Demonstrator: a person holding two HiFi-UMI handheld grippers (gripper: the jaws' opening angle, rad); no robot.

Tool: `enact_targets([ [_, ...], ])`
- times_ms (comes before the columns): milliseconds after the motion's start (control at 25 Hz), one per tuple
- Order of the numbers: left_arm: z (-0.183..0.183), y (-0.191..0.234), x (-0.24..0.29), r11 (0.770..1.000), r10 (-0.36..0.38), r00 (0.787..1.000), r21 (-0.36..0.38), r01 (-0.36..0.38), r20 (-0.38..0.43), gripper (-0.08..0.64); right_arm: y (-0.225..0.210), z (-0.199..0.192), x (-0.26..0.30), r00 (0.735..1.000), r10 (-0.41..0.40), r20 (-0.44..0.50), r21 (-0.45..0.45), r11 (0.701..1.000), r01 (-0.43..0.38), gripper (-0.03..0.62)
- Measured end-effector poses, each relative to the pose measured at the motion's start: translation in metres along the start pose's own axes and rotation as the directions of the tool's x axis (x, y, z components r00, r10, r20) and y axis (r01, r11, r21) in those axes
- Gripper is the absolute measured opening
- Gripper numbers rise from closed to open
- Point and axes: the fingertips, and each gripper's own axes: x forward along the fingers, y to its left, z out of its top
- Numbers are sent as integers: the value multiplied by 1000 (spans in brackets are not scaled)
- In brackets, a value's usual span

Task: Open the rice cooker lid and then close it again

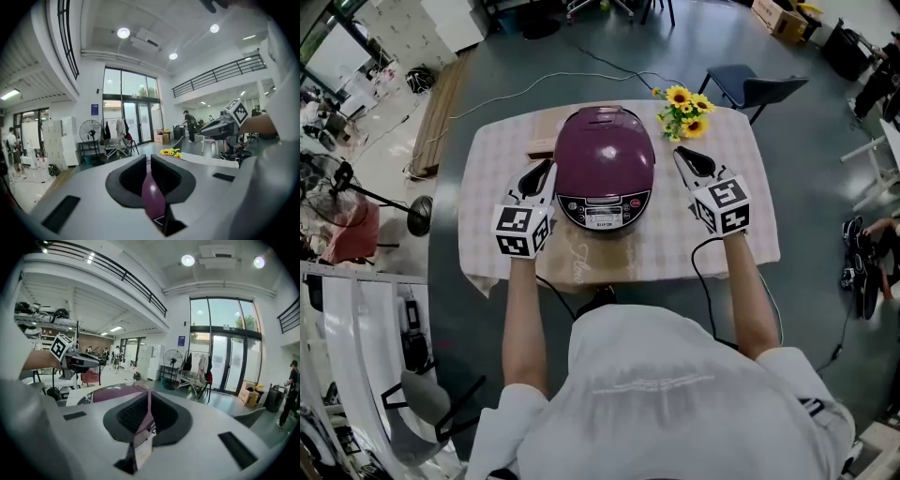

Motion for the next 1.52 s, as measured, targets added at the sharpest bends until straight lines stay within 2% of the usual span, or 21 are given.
enact_targets([
  [160,29,-9,-13,999,29,998,43,-31,57,16,-1,23,-17,999,-13,51,-50,999,15,37],
  [360,58,-29,-32,991,29,994,128,-43,108,15,13,50,-37,995,3,101,-150,989,12,32],
  [560,77,-44,-59,989,52,988,126,-71,149,15,30,67,-61,989,23,148,-198,980,7,26],
  [800,97,-63,-82,986,51,983,150,-78,175,16,44,82,-84,977,74,199,-130,990,-49,26],
  [1200,124,-86,-97,978,44,976,191,-86,212,17,48,93,-109,970,67,232,-158,987,-31,26],
  [1520,125,-97,-98,974,39,979,212,-83,201,17,49,97,-117,968,77,240,-174,984,-35,26],
])
